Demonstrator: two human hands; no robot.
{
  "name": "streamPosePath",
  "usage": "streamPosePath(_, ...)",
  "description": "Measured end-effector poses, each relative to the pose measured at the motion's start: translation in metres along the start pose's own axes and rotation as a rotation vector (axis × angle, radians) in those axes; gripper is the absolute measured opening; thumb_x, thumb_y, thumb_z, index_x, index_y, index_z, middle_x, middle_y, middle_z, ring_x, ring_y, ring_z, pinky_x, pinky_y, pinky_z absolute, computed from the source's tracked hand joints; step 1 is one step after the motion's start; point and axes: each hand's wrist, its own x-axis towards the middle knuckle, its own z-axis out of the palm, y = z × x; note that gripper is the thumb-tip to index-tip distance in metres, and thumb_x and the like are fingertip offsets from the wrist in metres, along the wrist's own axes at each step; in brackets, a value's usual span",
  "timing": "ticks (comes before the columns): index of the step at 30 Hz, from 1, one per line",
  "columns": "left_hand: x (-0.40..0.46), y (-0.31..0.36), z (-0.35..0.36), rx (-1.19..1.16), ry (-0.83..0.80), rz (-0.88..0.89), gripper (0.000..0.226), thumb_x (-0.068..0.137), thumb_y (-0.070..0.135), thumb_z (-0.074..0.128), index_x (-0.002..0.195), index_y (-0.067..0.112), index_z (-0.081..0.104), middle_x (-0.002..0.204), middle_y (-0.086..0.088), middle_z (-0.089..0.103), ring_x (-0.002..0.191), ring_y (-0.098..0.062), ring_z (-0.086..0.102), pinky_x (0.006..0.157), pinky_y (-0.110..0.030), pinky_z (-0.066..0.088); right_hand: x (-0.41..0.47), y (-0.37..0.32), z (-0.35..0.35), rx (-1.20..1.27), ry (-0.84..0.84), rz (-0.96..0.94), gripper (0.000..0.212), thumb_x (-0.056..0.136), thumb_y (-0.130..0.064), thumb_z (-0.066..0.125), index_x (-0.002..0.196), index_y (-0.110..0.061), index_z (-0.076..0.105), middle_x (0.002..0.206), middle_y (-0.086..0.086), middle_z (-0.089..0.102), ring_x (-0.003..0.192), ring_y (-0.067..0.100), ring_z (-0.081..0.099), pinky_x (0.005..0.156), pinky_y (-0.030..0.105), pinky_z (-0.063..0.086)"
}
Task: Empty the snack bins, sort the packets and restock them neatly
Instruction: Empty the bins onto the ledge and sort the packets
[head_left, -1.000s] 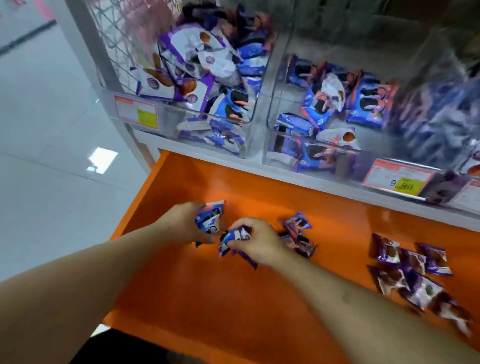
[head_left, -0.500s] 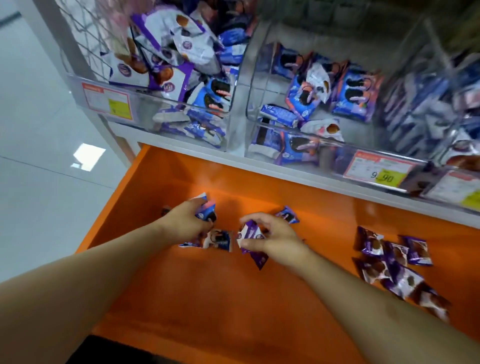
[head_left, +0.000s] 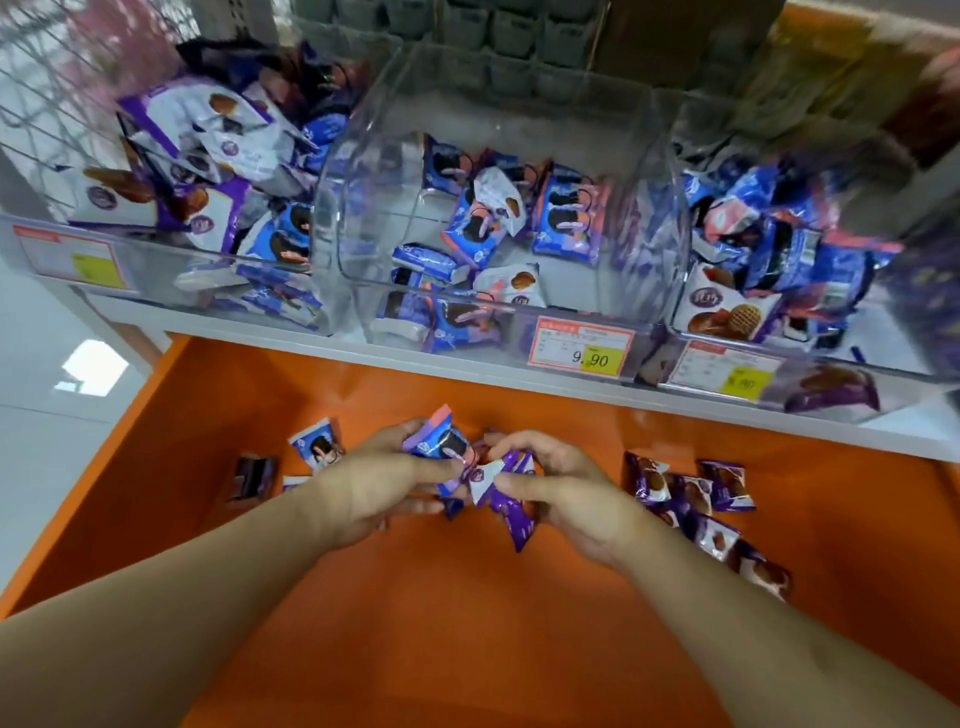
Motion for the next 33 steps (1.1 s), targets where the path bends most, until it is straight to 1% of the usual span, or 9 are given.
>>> streamPosePath(5,0.01,-0.012,0.016,0.086,-0.008,-0.03,0.03,0.095,0.008,0.072,0.123,0.01,0.063,0.105,-0.012,0.079,0.099,-0.027,0.077,0.083,-0.04,0.057,-0.006,0.023,-0.04,-0.241,0.225,0.061,0.02,0.085,-0.006,0.085,0.094,-0.023,0.078,0.124,-0.008,0.073,0.108,0.017,0.073,0.092,0.036,0.062)
streamPosePath(10,0.013,-0.024,0.023,0.123,-0.041,-0.041,0.029,0.094,0.009,0.073,0.121,0.016,0.066,0.101,-0.01,0.079,0.098,-0.025,0.077,0.077,-0.035,0.057,-0.034,0.04,-0.125,-0.605,0.487,0.056,0.025,0.081,-0.016,0.088,0.099,-0.029,0.077,0.112,-0.015,0.07,0.104,0.007,0.067,0.092,0.028,0.056)
streamPosePath(14,0.013,-0.023,0.031,0.149,-0.073,-0.034,0.027,0.094,0.011,0.073,0.119,0.019,0.068,0.1,-0.008,0.08,0.095,-0.021,0.077,0.074,-0.032,0.055,-0.053,0.049,-0.17,-0.626,0.501,0.182,0.064,0.08,-0.012,0.088,0.134,-0.037,0.067,0.153,-0.01,0.049,0.14,0.017,0.049,0.095,0.022,0.051)
streamPosePath(17,0.013,-0.022,0.034,0.147,-0.089,-0.039,0.028,0.093,0.011,0.073,0.12,0.017,0.067,0.101,-0.011,0.079,0.098,-0.025,0.076,0.078,-0.037,0.058,-0.053,0.051,-0.178,-0.764,0.508,0.224,0.08,0.078,-0.008,0.086,0.142,-0.047,0.057,0.171,-0.012,0.022,0.155,0.022,0.031,0.111,0.038,0.049)
streamPosePath(19,0.012,-0.023,0.033,0.14,-0.103,-0.053,0.03,0.093,0.01,0.074,0.12,0.017,0.067,0.102,-0.014,0.078,0.103,-0.029,0.075,0.087,-0.043,0.059,-0.046,0.049,-0.17,-0.821,0.502,0.226,0.088,0.076,-0.001,0.082,0.145,-0.048,0.054,0.172,-0.013,0.017,0.157,0.028,0.027,0.1,0.038,0.057)
streamPosePath(22,0.008,-0.027,0.032,0.157,-0.094,-0.048,0.031,0.092,0.006,0.074,0.121,0.015,0.068,0.101,-0.014,0.078,0.102,-0.03,0.075,0.091,-0.045,0.061,-0.031,0.038,-0.138,-0.932,0.459,0.169,0.086,0.073,-0.001,0.075,0.146,-0.043,0.054,0.166,-0.01,0.032,0.15,0.028,0.039,0.096,0.041,0.058)
streamPosePath(25,0.009,-0.033,0.031,0.19,-0.037,-0.017,0.035,0.09,0.006,0.078,0.121,0.018,0.067,0.101,-0.005,0.079,0.095,-0.023,0.077,0.085,-0.043,0.064,-0.015,0.025,-0.081,-0.671,0.259,0.135,0.061,0.087,-0.012,0.08,0.139,-0.036,0.059,0.138,-0.007,0.06,0.117,0.019,0.067,0.091,0.041,0.061)
streamPosePath(29,0.015,-0.043,0.026,0.213,0.0,-0.032,0.047,0.083,0.01,0.086,0.121,0.017,0.06,0.106,-0.003,0.079,0.094,-0.02,0.077,0.083,-0.044,0.064,-0.004,0.02,-0.009,-0.394,-0.015,0.093,0.03,0.096,-0.021,0.076,0.123,-0.03,0.065,0.116,-0.005,0.07,0.103,0.01,0.07,0.083,0.026,0.056)
streamPosePath(33,0.021,-0.057,0.016,0.39,-0.009,-0.036,0.042,0.079,0.017,0.088,0.114,0.022,0.064,0.105,0.002,0.077,0.097,-0.015,0.074,0.093,-0.044,0.06,0.01,0.043,0.012,-0.475,0.032,0.08,0.03,0.089,-0.004,0.079,0.115,-0.014,0.069,0.112,0.009,0.076,0.096,0.015,0.069,0.088,0.034,0.056)
